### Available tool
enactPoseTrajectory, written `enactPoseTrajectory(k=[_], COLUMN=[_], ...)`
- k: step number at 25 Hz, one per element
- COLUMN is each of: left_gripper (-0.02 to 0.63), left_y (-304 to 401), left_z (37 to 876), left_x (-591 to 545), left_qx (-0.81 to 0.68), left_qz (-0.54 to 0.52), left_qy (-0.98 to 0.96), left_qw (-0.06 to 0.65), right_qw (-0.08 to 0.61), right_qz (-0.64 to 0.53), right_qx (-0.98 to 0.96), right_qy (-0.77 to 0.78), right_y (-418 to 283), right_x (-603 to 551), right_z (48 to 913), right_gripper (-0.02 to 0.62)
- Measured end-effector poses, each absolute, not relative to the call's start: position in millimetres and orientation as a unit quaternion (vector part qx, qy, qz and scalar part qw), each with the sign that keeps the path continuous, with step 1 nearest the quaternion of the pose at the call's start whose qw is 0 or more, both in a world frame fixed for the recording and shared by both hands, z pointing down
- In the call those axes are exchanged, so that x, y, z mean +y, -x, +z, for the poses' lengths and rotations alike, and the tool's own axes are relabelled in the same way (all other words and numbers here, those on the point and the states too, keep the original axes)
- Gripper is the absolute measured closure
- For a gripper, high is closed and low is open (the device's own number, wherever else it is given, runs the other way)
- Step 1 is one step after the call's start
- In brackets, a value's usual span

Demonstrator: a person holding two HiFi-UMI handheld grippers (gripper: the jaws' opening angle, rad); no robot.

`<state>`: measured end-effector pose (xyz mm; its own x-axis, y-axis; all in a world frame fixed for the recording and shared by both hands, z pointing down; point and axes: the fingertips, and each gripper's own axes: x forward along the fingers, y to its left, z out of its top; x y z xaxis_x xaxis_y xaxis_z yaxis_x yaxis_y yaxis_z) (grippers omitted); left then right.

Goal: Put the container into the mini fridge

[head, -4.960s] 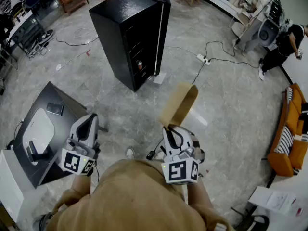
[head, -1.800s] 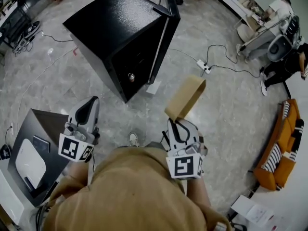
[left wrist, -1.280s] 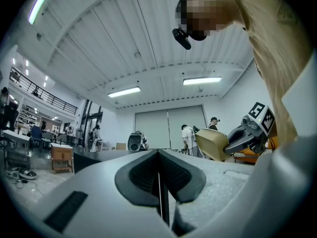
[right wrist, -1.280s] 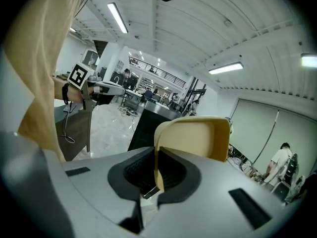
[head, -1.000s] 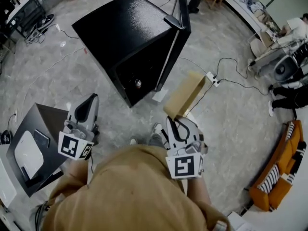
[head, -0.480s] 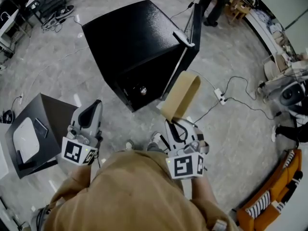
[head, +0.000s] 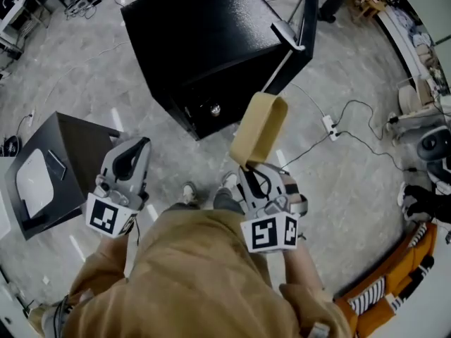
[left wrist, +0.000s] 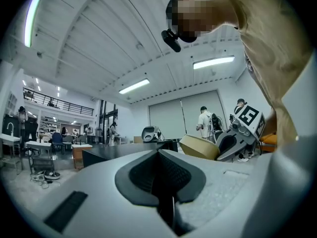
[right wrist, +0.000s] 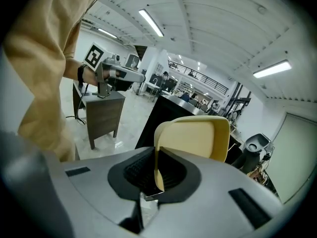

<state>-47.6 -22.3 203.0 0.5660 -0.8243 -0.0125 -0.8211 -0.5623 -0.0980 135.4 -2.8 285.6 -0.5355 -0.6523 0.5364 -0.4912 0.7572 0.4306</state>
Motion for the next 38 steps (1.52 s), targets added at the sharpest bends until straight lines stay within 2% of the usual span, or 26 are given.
enactPoseTrajectory(k=[16,38], left_gripper=[0.604,0.604], left_y=[36.8,26.9], left_z=[261.3,332.9], left_x=[-60.4,-101.3], left_qx=[0.472,0.483], left_qz=[-0.030,-0.033], left_qy=[0.881,0.875], left_qw=[0.022,0.002], right_qw=[0.407,0.421], right_qz=[-0.117,-0.146], right_qx=[-0.877,-0.884], right_qy=[-0.226,-0.140], right_y=[-113.4,-82.2], right_x=[-58.2,-125.6], right_z=[399.8,487.9], right_gripper=[0.583,0.583])
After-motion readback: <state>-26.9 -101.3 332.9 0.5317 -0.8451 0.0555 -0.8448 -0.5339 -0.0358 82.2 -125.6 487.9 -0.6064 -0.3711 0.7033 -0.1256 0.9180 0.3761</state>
